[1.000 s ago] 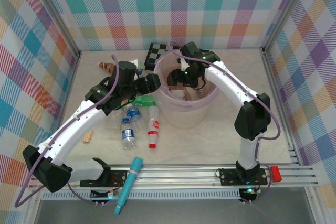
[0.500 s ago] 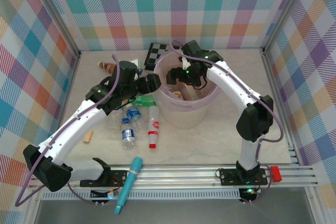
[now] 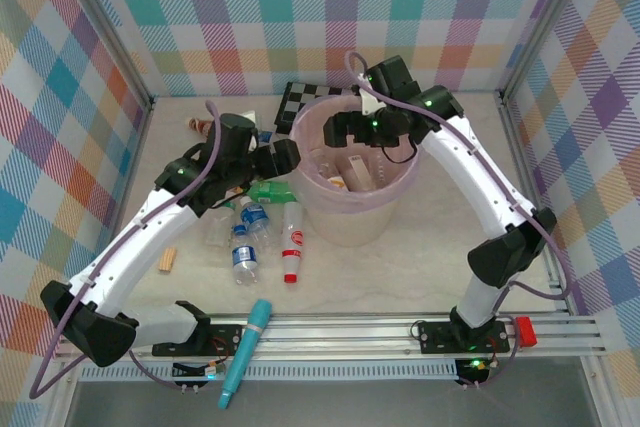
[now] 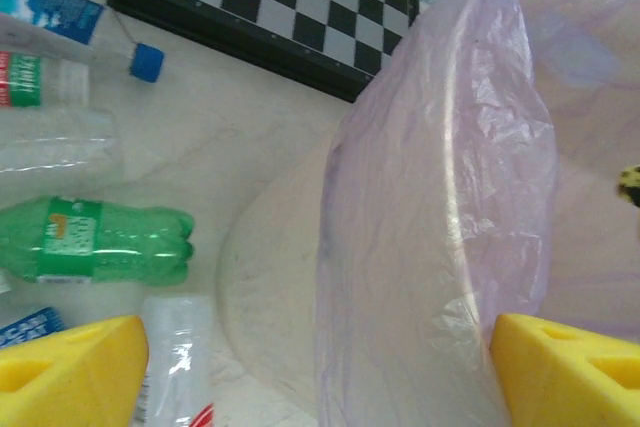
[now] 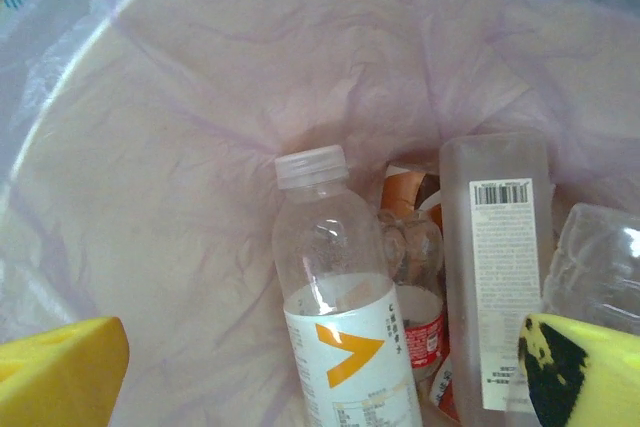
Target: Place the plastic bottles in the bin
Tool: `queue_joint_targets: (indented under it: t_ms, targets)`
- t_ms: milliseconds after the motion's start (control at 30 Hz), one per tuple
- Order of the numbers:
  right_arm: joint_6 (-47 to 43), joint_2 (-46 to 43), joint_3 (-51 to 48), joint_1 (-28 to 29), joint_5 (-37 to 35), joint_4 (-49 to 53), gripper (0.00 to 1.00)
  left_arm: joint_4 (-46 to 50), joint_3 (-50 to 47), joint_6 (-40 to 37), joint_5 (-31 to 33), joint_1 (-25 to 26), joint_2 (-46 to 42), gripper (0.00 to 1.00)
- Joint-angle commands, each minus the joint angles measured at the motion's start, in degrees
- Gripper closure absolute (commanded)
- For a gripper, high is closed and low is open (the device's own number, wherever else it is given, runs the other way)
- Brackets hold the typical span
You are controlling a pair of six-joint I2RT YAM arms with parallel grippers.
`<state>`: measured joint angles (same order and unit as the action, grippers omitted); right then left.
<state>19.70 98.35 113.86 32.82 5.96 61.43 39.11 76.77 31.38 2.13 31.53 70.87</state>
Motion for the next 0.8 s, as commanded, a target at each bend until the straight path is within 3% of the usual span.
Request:
queue_joint_targets:
  t_ms: [0, 100, 267, 367, 633, 767]
  targets:
    - [-2.30, -3.59, 1.45, -0.03, 0.16, 0.63, 0.00, 12.00, 0.21, -3.25, 5.60, -2.78, -3.01, 0.11]
    - [-2.23, -6.05, 1.63, -0.19, 1.33, -0.05, 0.01, 15.43, -3.78, -3.92, 7.75, -6.09, -5.45, 0.10]
    - [-2.16, -10.15, 1.19, -0.47, 4.76, -2.91, 0.00, 12.62, -13.97, -2.75, 4.90, -13.07, -10.60, 0.06]
    - [-2.82, -10.57, 1.01, -0.67, 4.35, -3.26, 0.00, 8.92, -16.88, -2.82, 2.07, -13.42, -11.81, 0.00]
    - [-2.44, -7.73, -2.96, -1.61, 4.84, -4.38, 0.00, 5.36, -12.37, -2.96, -6.24, -13.34, -9.32, 0.00]
    - [-2.35, -7.14, -4.43, -1.77, 5.34, -4.77, 0.01, 7.98, -6.51, -3.05, -6.26, -11.74, -7.31, 0.01]
